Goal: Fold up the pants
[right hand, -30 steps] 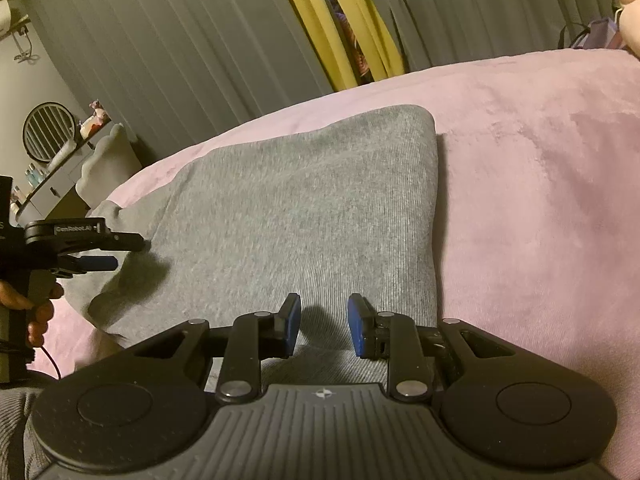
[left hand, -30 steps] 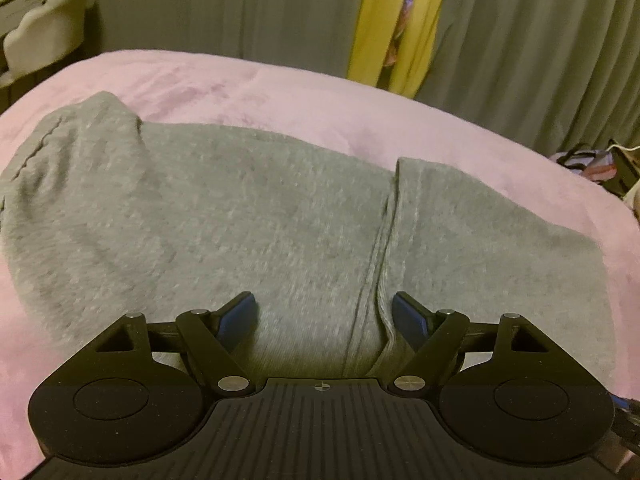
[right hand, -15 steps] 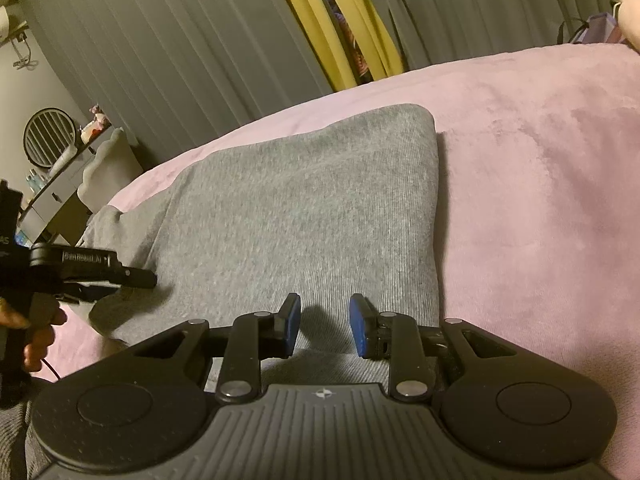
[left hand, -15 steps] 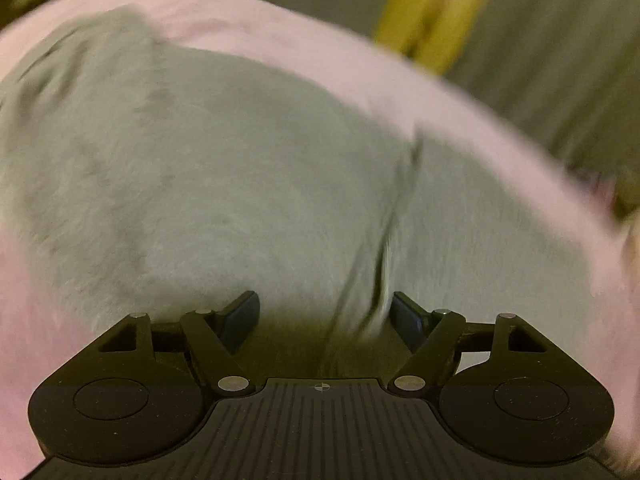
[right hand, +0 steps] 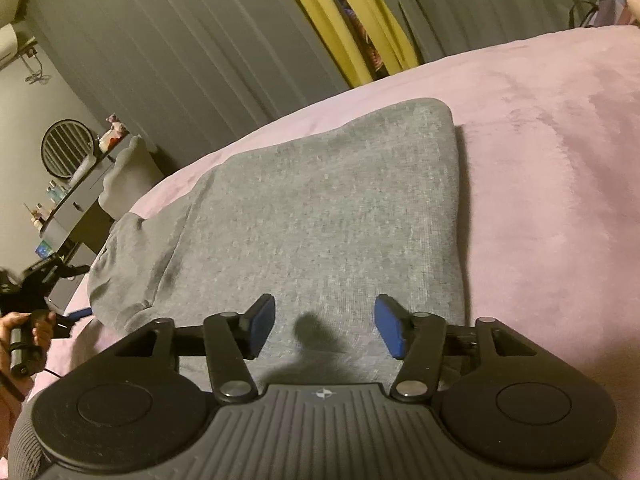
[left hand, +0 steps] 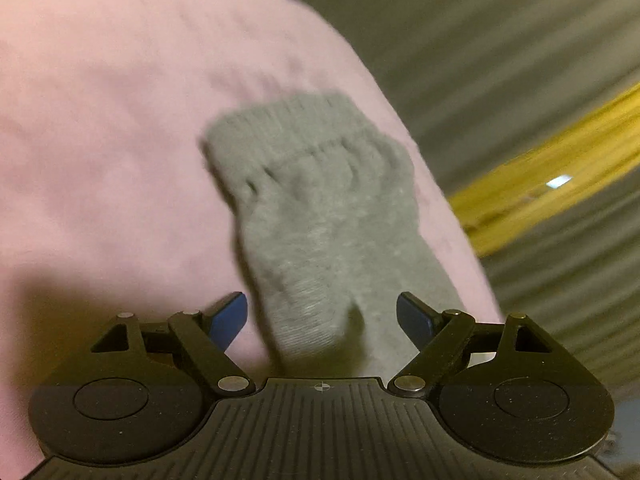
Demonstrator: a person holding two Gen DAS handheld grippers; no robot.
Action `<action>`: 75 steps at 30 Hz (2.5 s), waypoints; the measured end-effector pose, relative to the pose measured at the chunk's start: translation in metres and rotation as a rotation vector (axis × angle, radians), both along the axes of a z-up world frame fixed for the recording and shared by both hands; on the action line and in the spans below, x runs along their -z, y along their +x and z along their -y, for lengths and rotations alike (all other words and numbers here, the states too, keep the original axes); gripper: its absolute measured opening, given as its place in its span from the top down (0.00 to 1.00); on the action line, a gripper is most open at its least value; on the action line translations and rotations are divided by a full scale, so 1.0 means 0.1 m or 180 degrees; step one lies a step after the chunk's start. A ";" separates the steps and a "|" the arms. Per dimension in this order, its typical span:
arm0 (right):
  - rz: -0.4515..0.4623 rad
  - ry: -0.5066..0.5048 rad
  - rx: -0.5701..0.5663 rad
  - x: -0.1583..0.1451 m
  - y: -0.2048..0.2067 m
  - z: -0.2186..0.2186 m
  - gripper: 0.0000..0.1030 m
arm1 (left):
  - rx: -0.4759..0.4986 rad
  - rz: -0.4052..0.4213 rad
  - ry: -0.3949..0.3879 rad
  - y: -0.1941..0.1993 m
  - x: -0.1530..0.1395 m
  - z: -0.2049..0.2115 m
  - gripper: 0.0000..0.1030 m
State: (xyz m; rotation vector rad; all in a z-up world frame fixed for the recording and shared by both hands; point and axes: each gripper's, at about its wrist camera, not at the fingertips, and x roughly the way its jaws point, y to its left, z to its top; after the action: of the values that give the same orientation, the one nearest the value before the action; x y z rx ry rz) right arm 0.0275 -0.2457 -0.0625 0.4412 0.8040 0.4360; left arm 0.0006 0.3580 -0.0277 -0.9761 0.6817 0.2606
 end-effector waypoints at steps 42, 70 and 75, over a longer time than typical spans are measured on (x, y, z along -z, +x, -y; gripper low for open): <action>0.0083 0.0701 0.0498 -0.45 -0.28 0.36 0.33 | 0.2545 0.0865 0.1782 0.49 -1.02 3.14 0.23; -0.1099 0.1534 0.0593 0.20 0.60 0.00 0.26 | 0.0274 -0.0074 0.0610 -0.06 -0.30 1.86 0.14; -0.1052 0.1497 0.0378 0.12 0.56 0.00 0.54 | 0.0185 -0.0087 0.0481 -0.10 -0.27 1.80 0.15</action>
State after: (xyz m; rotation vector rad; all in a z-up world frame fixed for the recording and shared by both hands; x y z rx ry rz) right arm 0.0830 -0.2458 -0.0748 1.0132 0.9883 0.4470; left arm -0.0091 0.1785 -0.0004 -0.8086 0.7041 0.2708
